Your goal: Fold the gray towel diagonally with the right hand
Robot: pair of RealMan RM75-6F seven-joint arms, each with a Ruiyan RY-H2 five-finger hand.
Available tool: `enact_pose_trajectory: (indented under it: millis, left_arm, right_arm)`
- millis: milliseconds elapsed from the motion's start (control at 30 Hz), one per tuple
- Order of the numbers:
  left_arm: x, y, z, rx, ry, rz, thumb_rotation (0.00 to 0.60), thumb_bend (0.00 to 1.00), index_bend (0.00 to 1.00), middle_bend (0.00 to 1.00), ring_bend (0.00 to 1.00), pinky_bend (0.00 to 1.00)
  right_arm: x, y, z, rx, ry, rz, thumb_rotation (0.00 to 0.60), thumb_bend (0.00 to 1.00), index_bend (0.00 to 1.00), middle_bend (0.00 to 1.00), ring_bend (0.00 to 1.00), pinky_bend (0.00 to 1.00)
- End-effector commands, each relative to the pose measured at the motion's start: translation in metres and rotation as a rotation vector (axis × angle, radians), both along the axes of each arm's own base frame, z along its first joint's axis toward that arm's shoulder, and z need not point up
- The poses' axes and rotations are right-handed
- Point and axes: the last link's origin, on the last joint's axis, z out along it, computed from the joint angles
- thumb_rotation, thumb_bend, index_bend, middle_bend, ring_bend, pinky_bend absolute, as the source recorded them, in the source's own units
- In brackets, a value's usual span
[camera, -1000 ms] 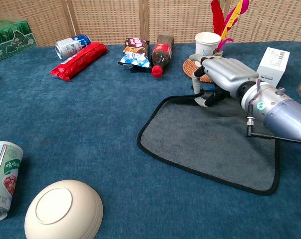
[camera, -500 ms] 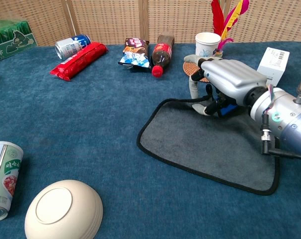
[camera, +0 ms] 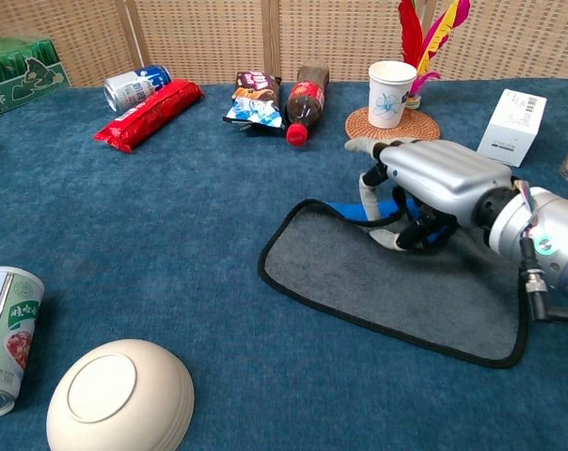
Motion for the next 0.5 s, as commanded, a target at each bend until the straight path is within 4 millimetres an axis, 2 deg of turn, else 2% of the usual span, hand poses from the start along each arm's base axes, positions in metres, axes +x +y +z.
enact_pose_trajectory:
  millis: [33,233,500]
  left_arm:
    - [0.000,0.000,0.000,0.000,-0.001,0.001,0.600,0.24,0.18,0.00,0.00,0.00]
    - [0.000,0.000,0.000,-0.002,0.000,0.000,0.600,0.24,0.18,0.00,0.00,0.00]
    - [0.000,0.001,-0.002,-0.007,0.003,0.001,0.600,0.24,0.18,0.00,0.00,0.00]
  right_arm:
    - [-0.004,0.002,0.002,0.016,0.042,0.016,0.600,0.44,0.66,0.00,0.00,0.00]
    - [-0.009,0.007,0.009,0.040,0.071,0.035,0.600,0.44,0.66,0.00,0.00,0.00]
    - [-0.009,0.024,0.020,0.070,0.079,0.071,0.600,0.44,0.67,0.00,0.00,0.00]
